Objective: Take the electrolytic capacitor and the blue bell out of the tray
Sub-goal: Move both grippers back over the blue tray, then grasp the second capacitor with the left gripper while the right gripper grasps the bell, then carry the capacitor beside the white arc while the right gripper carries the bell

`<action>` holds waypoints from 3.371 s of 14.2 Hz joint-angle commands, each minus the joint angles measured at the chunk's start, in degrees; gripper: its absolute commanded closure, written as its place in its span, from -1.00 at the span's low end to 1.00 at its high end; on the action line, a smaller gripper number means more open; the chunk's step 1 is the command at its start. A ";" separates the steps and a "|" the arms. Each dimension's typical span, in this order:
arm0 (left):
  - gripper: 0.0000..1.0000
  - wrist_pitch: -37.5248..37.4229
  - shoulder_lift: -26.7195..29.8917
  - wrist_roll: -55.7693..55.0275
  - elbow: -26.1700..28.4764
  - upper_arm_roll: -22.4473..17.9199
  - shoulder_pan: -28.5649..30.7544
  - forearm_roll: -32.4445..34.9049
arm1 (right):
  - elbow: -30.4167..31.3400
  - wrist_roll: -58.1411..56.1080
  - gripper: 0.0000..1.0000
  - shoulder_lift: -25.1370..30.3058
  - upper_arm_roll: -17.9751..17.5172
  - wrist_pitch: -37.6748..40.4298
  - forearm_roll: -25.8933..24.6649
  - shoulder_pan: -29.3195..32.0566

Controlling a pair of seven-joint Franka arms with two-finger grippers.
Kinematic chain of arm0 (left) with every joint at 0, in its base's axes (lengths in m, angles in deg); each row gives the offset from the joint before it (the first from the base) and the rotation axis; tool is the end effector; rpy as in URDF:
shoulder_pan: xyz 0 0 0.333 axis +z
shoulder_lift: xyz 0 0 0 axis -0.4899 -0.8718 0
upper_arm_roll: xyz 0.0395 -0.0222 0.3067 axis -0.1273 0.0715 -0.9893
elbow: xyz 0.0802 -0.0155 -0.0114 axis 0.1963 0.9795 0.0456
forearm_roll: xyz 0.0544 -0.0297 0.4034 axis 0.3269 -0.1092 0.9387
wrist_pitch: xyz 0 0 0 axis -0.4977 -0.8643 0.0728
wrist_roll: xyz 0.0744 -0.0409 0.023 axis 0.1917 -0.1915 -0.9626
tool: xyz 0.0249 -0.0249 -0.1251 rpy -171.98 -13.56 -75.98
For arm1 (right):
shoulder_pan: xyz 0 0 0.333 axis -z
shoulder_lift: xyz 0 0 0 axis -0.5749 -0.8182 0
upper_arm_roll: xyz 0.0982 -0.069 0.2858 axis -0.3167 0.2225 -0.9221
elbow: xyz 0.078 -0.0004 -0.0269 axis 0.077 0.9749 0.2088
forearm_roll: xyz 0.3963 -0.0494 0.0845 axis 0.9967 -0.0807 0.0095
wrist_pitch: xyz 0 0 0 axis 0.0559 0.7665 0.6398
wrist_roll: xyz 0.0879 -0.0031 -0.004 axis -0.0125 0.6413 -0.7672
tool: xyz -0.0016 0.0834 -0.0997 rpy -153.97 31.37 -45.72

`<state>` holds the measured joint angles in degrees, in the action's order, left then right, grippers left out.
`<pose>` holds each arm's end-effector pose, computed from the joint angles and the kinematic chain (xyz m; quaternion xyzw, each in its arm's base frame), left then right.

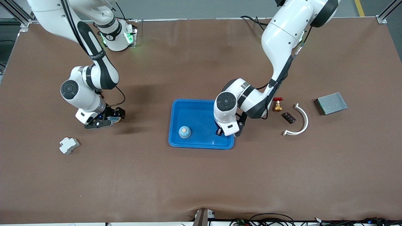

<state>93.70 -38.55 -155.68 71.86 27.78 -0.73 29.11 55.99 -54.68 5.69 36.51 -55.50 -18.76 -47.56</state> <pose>0.5725 -0.4431 0.1582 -0.8321 -0.5545 0.0019 0.0124 0.5542 0.0850 0.2032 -0.9977 -0.0537 0.0148 0.0376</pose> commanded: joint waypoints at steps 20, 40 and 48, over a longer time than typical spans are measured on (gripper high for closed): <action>1.00 -20.15 12.84 30.46 -0.47 -0.98 11.60 0.09 | -40.62 54.40 -1.00 -24.23 -0.96 12.46 -8.18 -23.57; 1.00 -15.60 7.57 67.66 4.71 -1.07 36.21 10.99 | -46.60 62.14 -0.96 -32.94 -0.78 10.35 -10.46 -26.73; 1.00 -12.07 5.55 65.12 7.44 -0.45 34.91 9.85 | -47.74 63.89 1.00 -32.85 -0.87 10.79 -10.11 -26.55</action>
<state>81.06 -33.24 -89.80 78.85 27.24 34.36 38.73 10.66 6.92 -25.98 35.31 -45.40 -28.08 -73.76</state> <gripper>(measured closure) 0.665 0.366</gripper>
